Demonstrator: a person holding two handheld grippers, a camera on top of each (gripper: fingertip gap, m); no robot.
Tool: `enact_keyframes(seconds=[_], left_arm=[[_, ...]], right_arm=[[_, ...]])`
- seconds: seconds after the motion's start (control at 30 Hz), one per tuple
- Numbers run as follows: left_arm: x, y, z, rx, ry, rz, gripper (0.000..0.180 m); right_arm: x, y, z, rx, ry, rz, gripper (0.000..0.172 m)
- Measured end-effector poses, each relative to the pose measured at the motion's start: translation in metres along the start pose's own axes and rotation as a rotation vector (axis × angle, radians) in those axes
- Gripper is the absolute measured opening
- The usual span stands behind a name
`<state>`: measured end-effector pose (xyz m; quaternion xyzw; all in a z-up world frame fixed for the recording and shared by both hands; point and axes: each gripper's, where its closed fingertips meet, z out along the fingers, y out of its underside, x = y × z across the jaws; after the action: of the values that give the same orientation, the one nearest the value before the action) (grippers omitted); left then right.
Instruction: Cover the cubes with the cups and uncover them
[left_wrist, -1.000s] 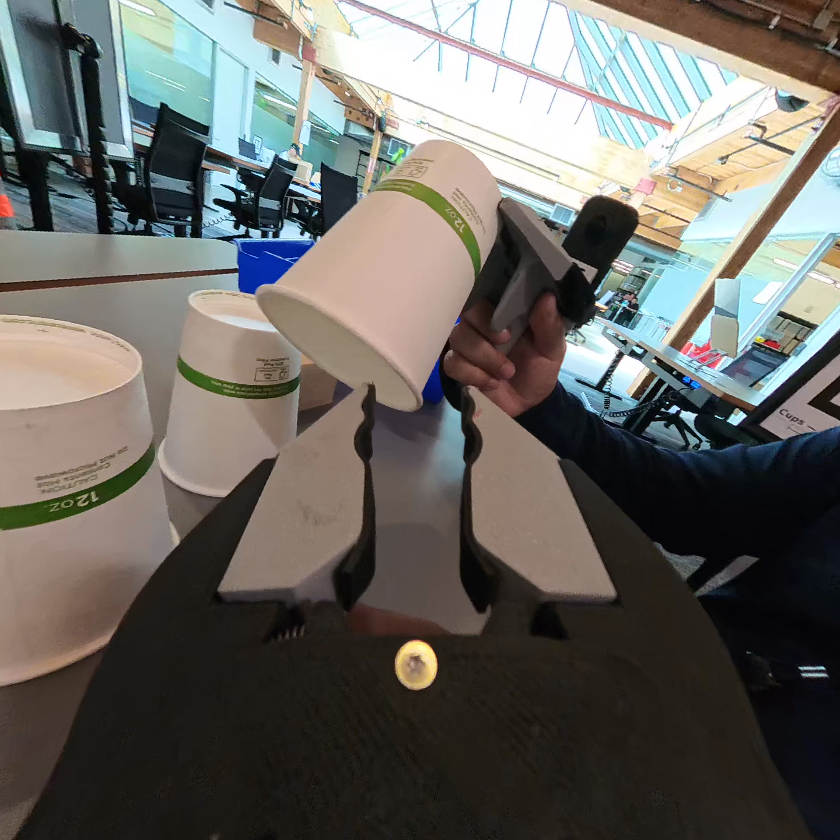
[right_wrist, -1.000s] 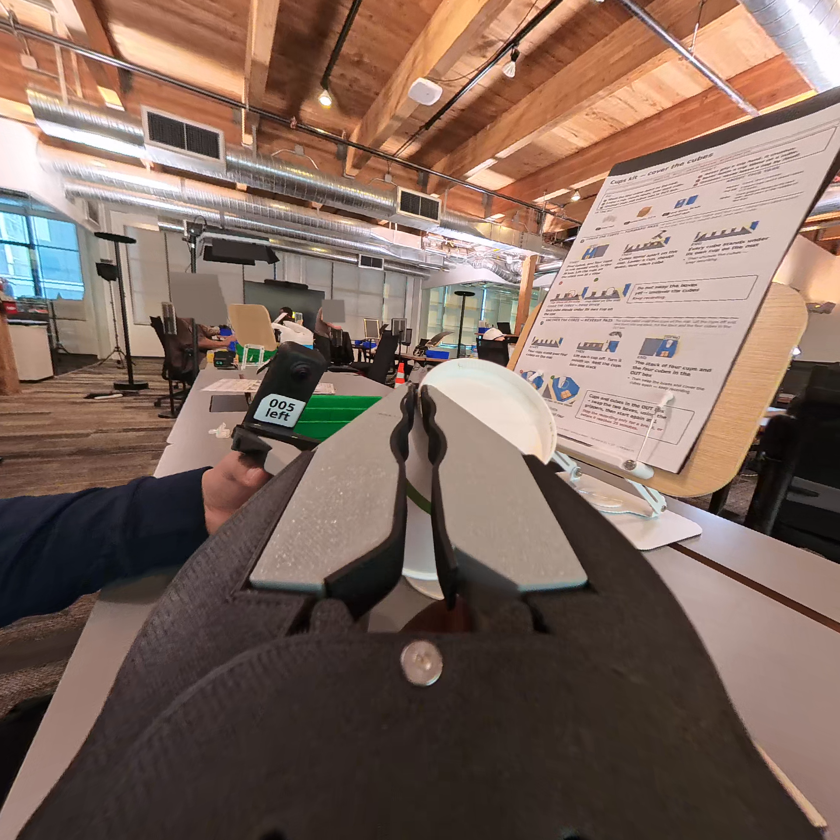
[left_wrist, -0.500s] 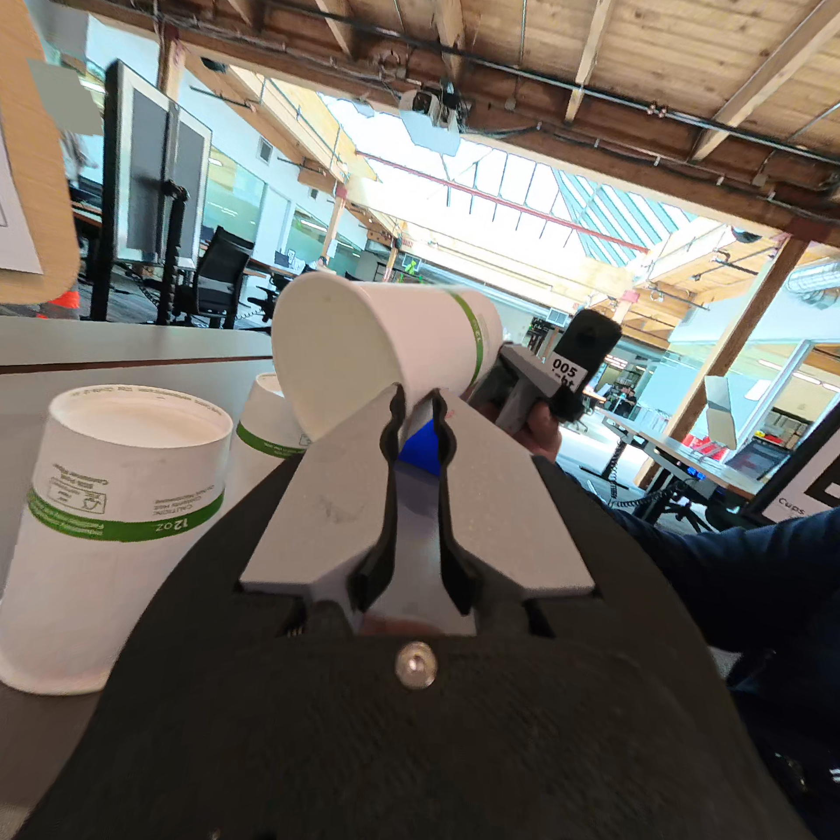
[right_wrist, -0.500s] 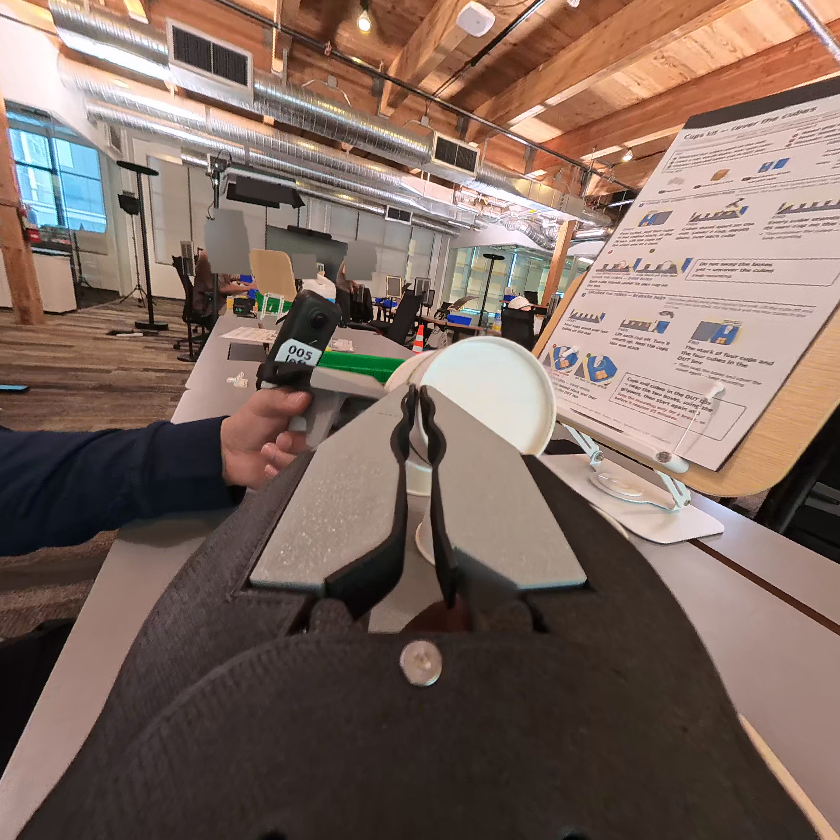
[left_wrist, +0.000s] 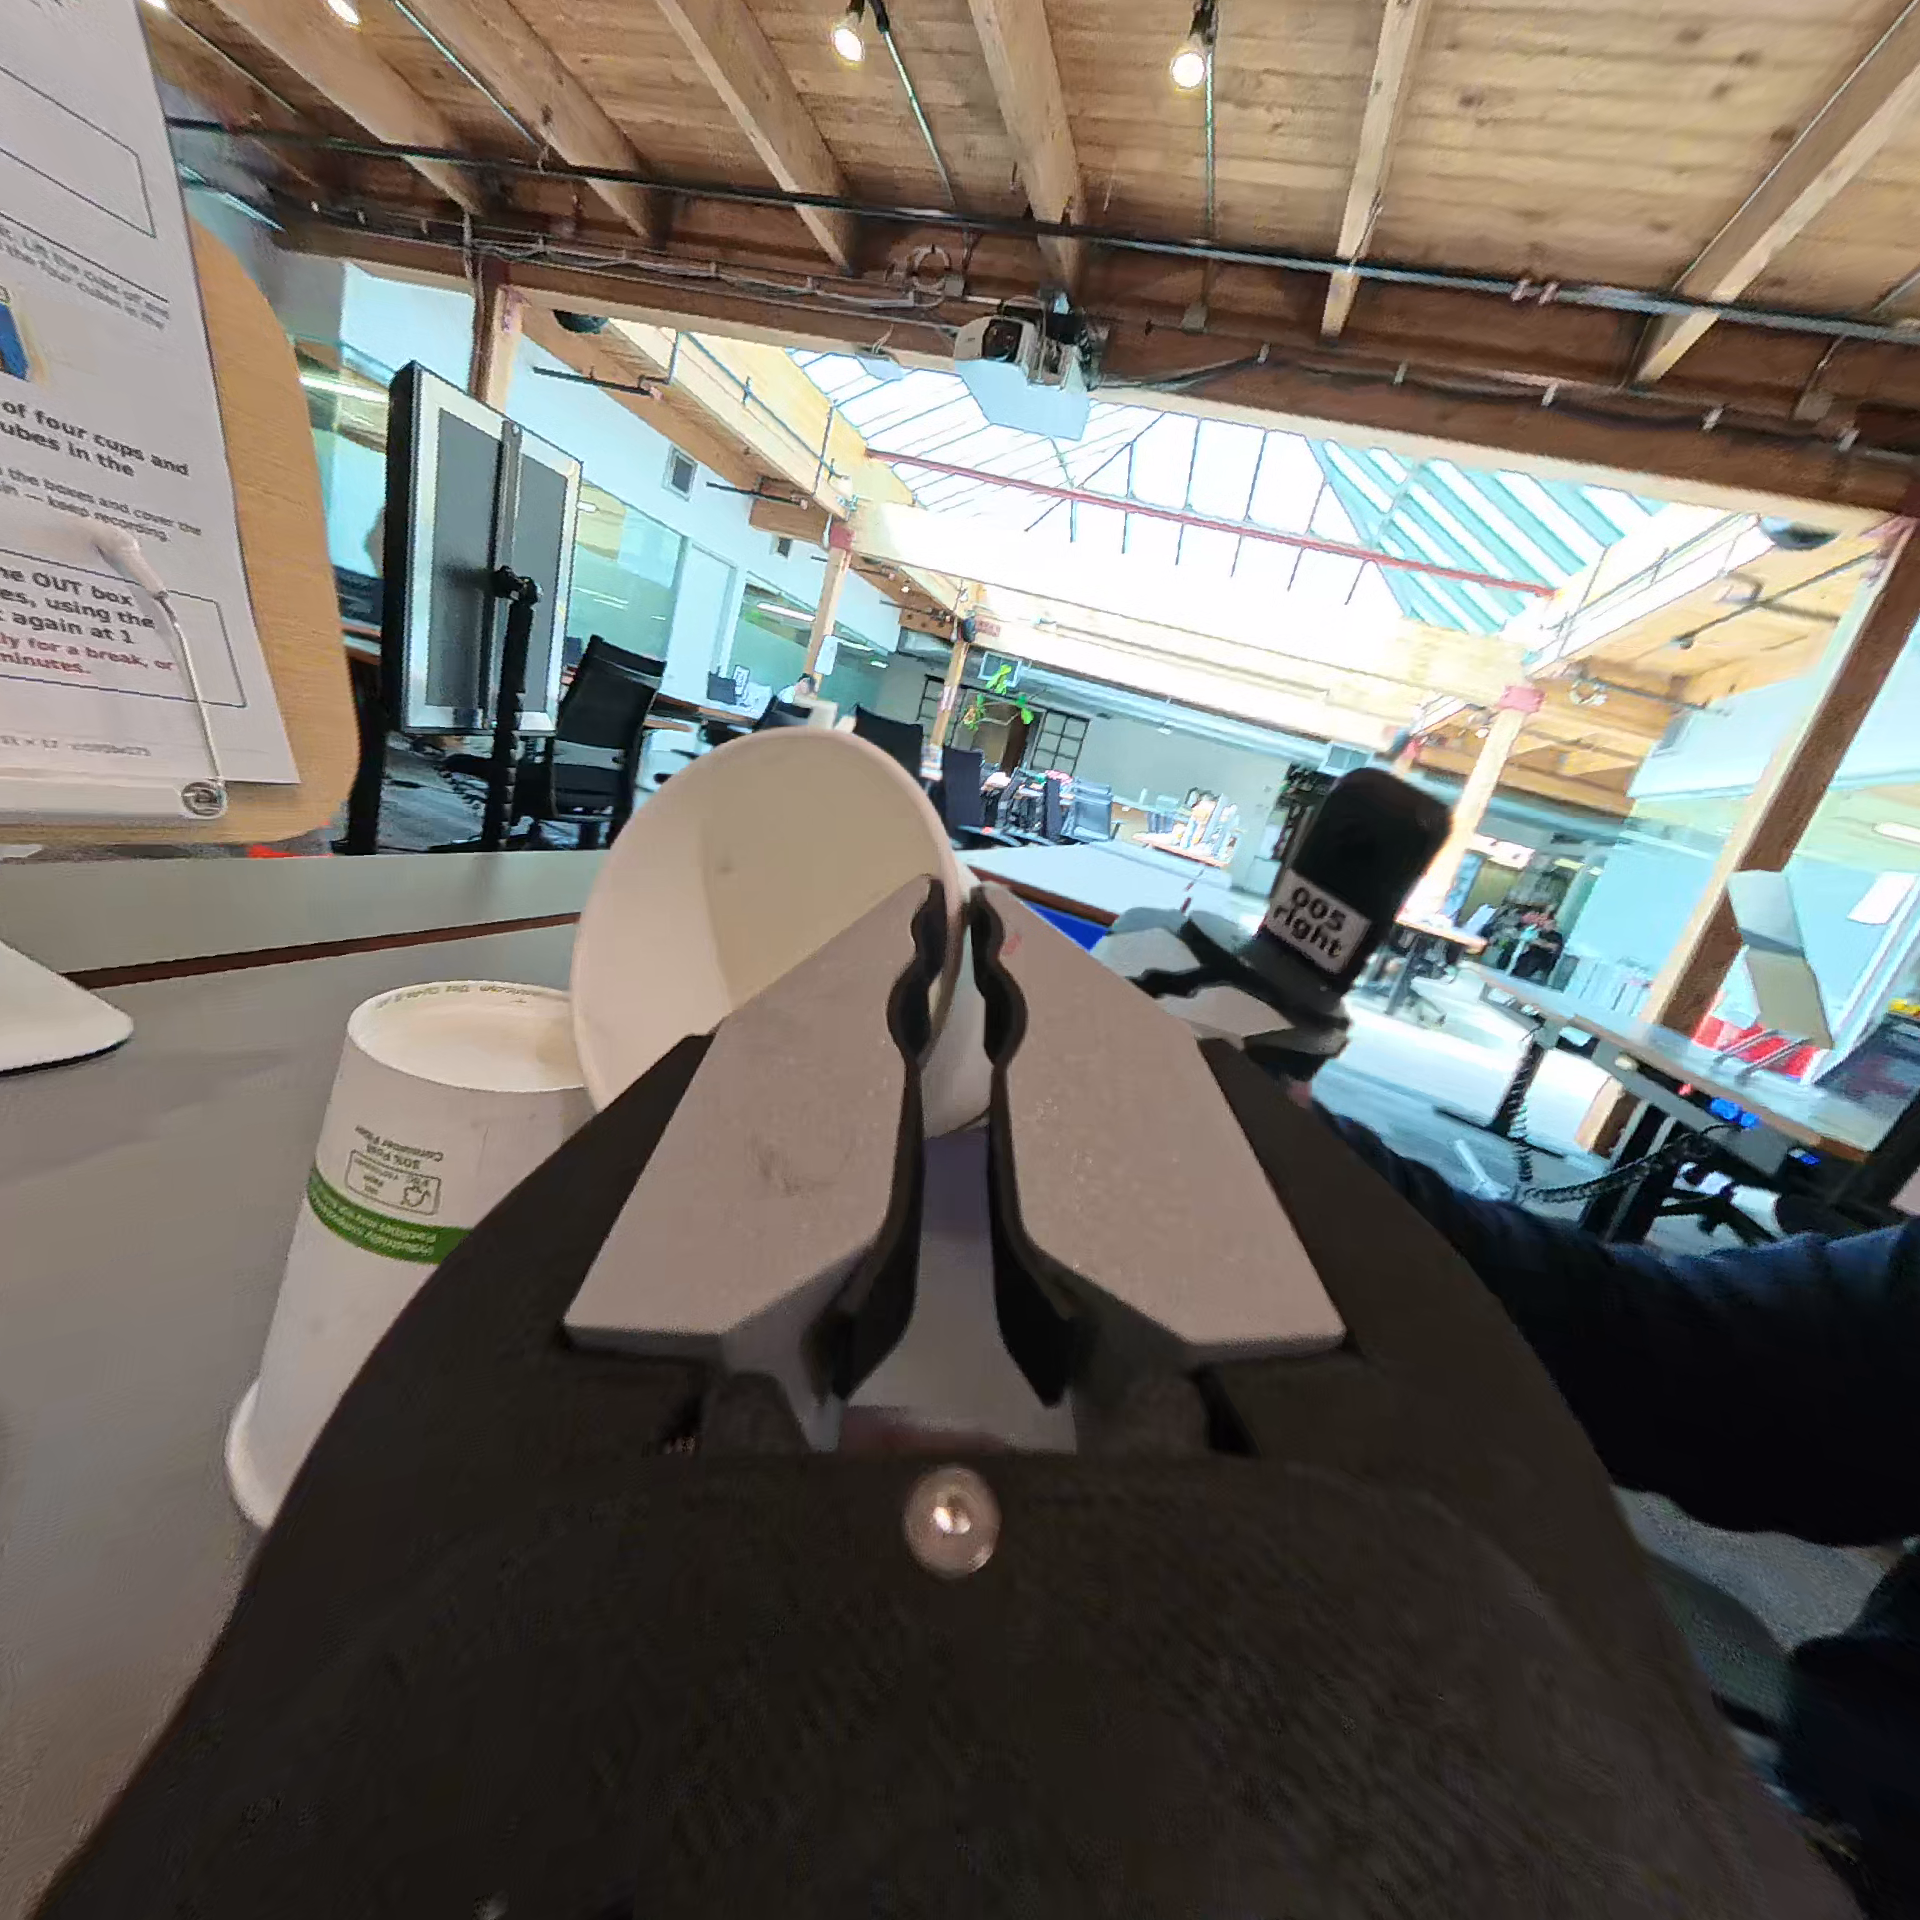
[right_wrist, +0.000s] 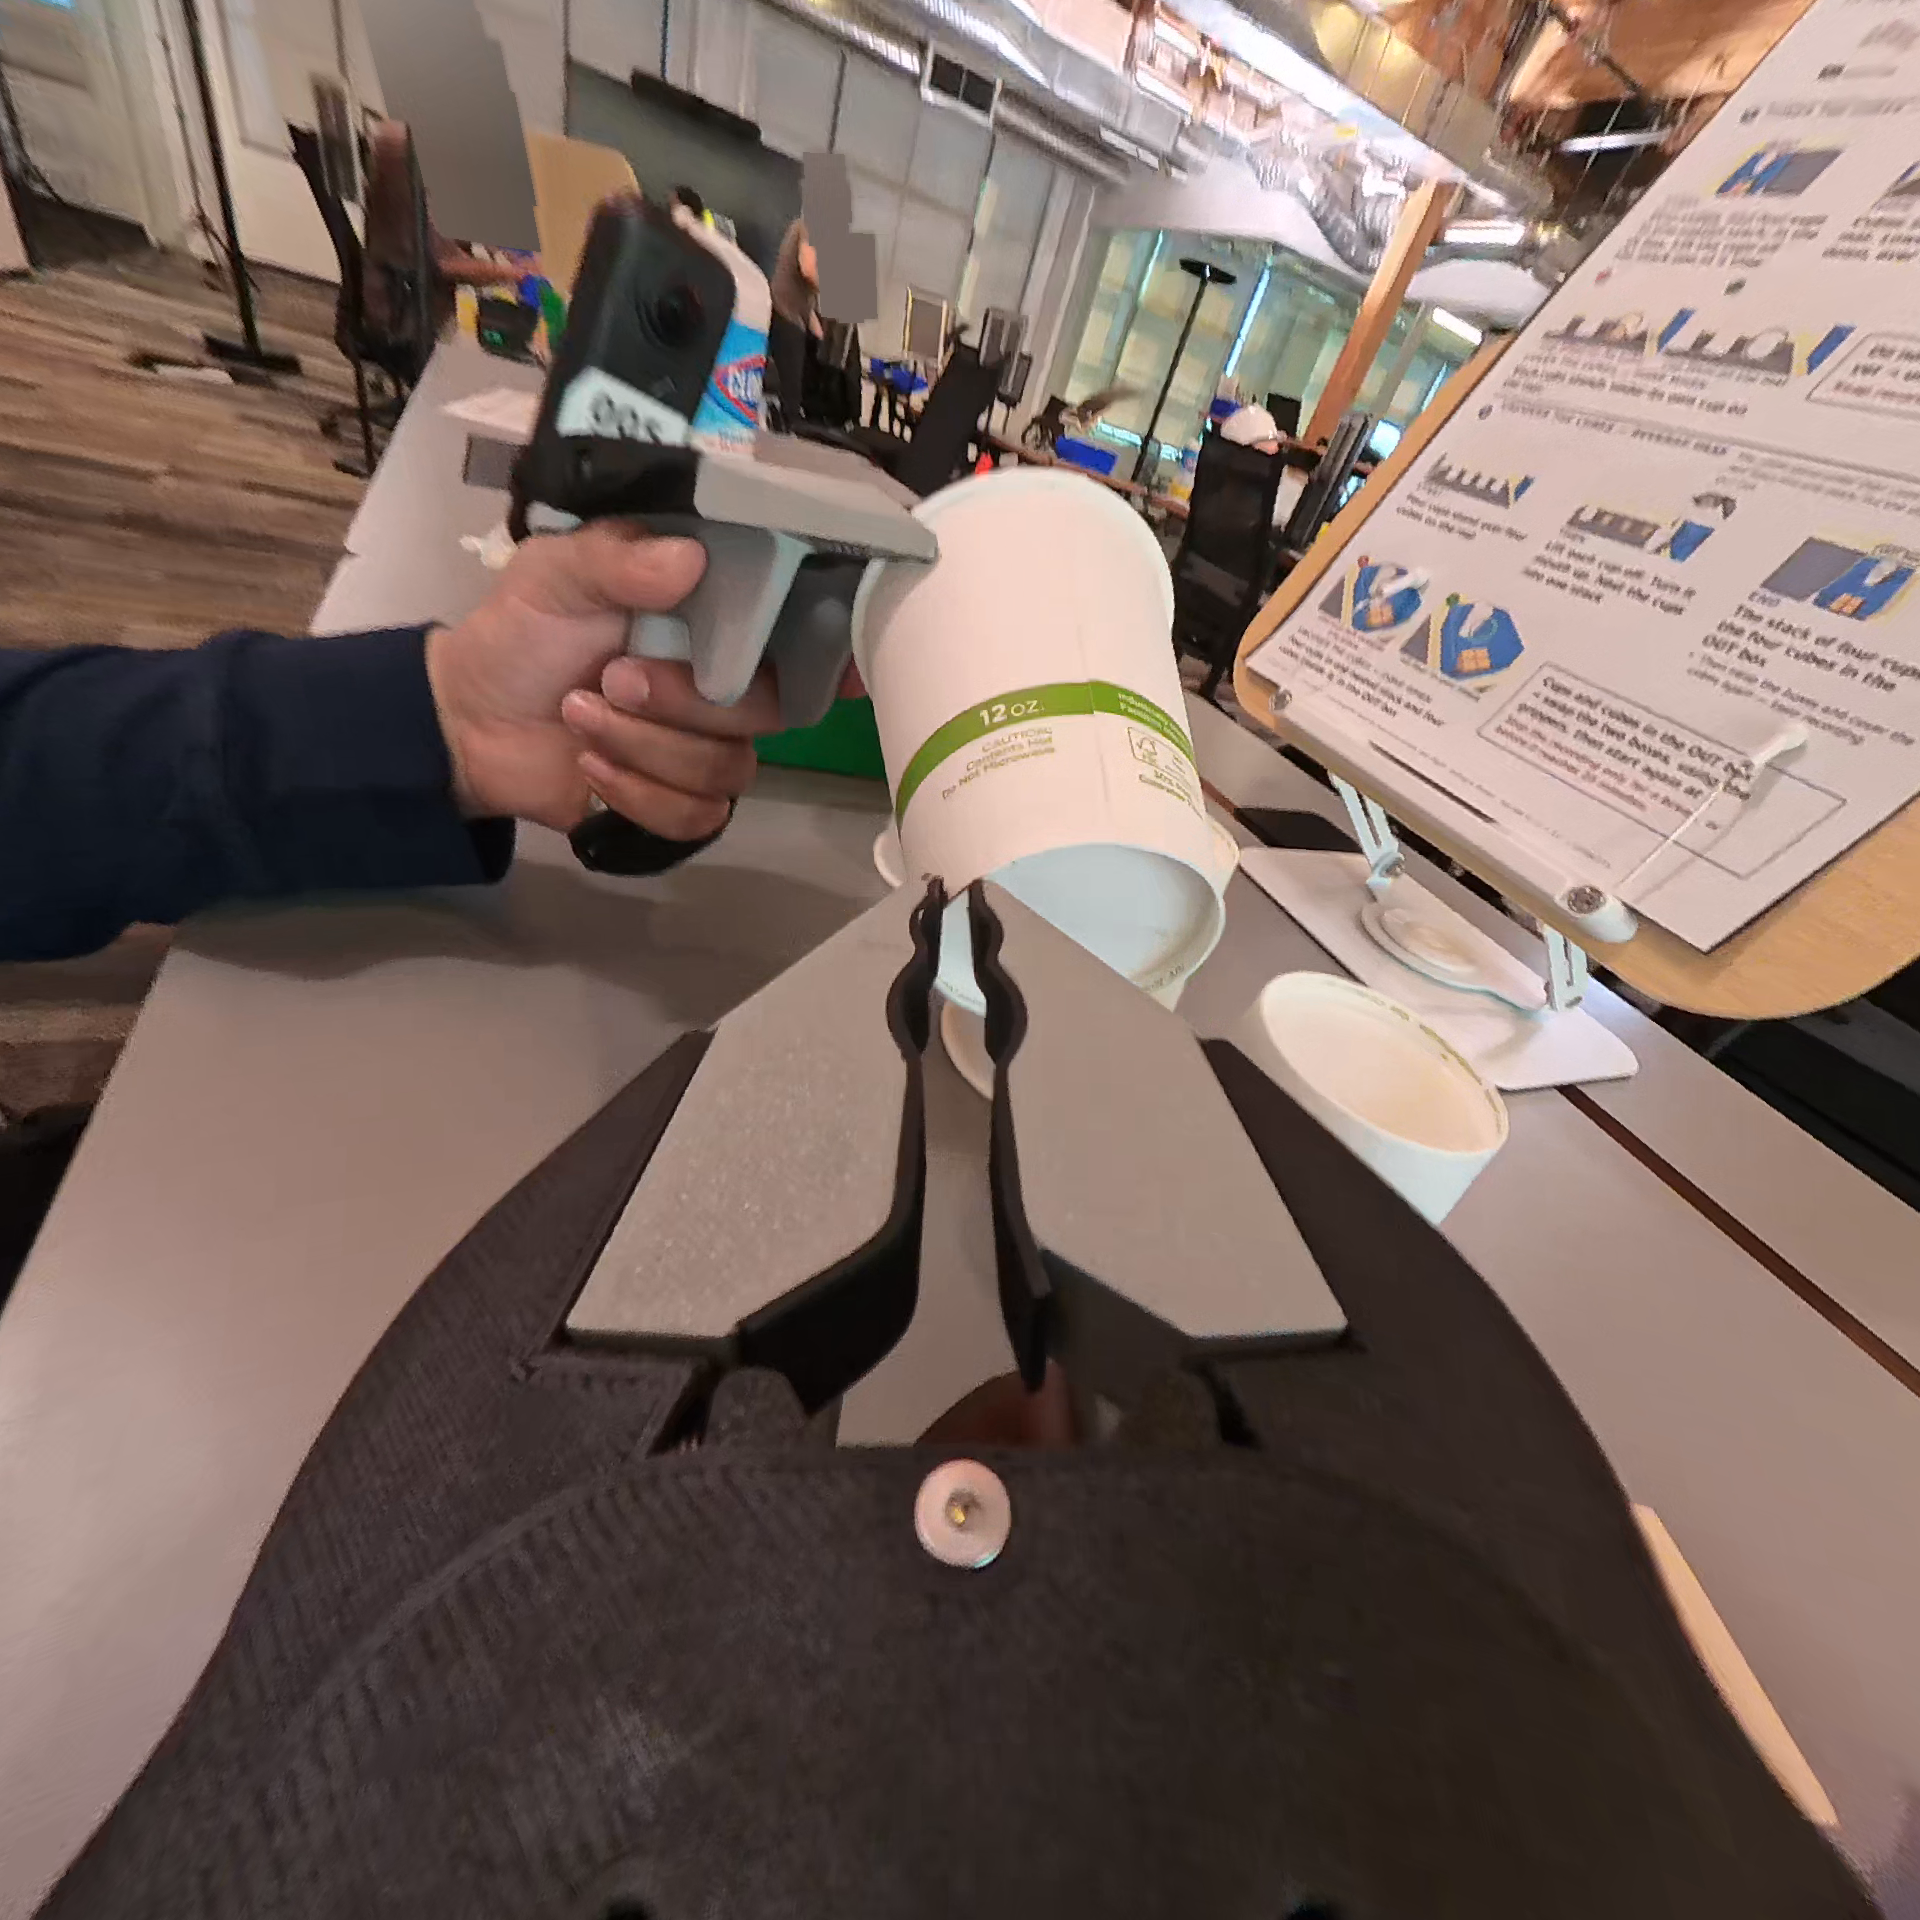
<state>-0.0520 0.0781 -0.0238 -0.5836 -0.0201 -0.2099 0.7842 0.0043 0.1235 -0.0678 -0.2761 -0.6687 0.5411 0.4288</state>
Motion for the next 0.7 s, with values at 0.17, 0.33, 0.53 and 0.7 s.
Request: enact_keyframes(seconds=[0.17, 0.33, 0.53, 0.7], left_arm=[[0.015, 0.009, -0.002, -0.106, 0.02, 0.193, 0.001], [0.045, 0.007, -0.013, -0.117, 0.162, 0.303, 0.001], [0.031, 0.025, -0.01, -0.218, 0.074, 0.438, 0.003], [0.03, 0.048, -0.014, -0.347, 0.1, 0.492, 0.001]], right_arm=[[0.003, 0.019, 0.003, -0.102, 0.01, -0.008, 0.001], [-0.018, 0.021, 0.003, -0.119, -0.138, 0.065, 0.007], [-0.04, 0.047, 0.007, -0.257, -0.235, 0.013, 0.023], [-0.06, 0.05, 0.001, -0.281, -0.35, 0.016, 0.02]])
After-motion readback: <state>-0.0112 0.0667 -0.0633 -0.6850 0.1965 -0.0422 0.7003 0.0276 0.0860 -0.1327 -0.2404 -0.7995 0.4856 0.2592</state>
